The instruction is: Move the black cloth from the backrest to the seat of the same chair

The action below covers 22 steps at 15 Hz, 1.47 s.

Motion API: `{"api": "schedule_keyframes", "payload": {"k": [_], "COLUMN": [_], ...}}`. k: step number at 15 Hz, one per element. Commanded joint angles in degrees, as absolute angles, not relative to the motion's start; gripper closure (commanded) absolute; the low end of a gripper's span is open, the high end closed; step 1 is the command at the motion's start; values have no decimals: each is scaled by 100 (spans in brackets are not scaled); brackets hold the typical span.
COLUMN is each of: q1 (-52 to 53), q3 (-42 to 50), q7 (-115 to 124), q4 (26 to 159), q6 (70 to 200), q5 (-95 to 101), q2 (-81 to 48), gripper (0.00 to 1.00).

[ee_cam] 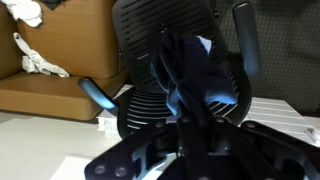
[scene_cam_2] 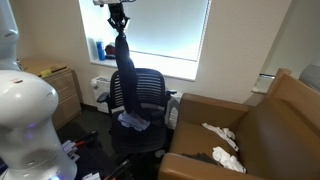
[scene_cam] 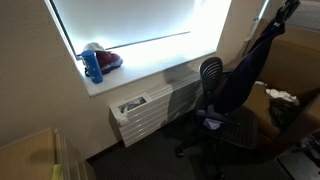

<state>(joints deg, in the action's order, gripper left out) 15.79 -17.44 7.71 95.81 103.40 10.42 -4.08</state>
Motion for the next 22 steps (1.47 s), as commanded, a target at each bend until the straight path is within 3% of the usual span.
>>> {"api": "schedule_keyframes", "payload": {"k": [1,6,7,8,13,14,16,19,20,22], "q1": [1568,1450,1433,1558,1561,1560,1377,1348,1550,1537], "q3": [-1574,-1242,-1152,-1203,-1042,-1045,-1138,-1199,-1025,-1036], "q7": [918,2550,2884,2411,2797,2798,2246,1605,1917,1717], "q4": [10910,11768,11872,11651,11781,11778,11934,11980,11877,11884], "q6": [11384,13593,14082,13402,13992,13992,14894,15474,15179,15300], "q5": [2129,3558,3581,3404,3460,3461,2564,1370,1793,1466], "q2": [35,-568,-754,-597,-903,-891,-942,-1054,-1008,-1049], "gripper": [97,97,86,86,86,61,56,33,50,37]}}
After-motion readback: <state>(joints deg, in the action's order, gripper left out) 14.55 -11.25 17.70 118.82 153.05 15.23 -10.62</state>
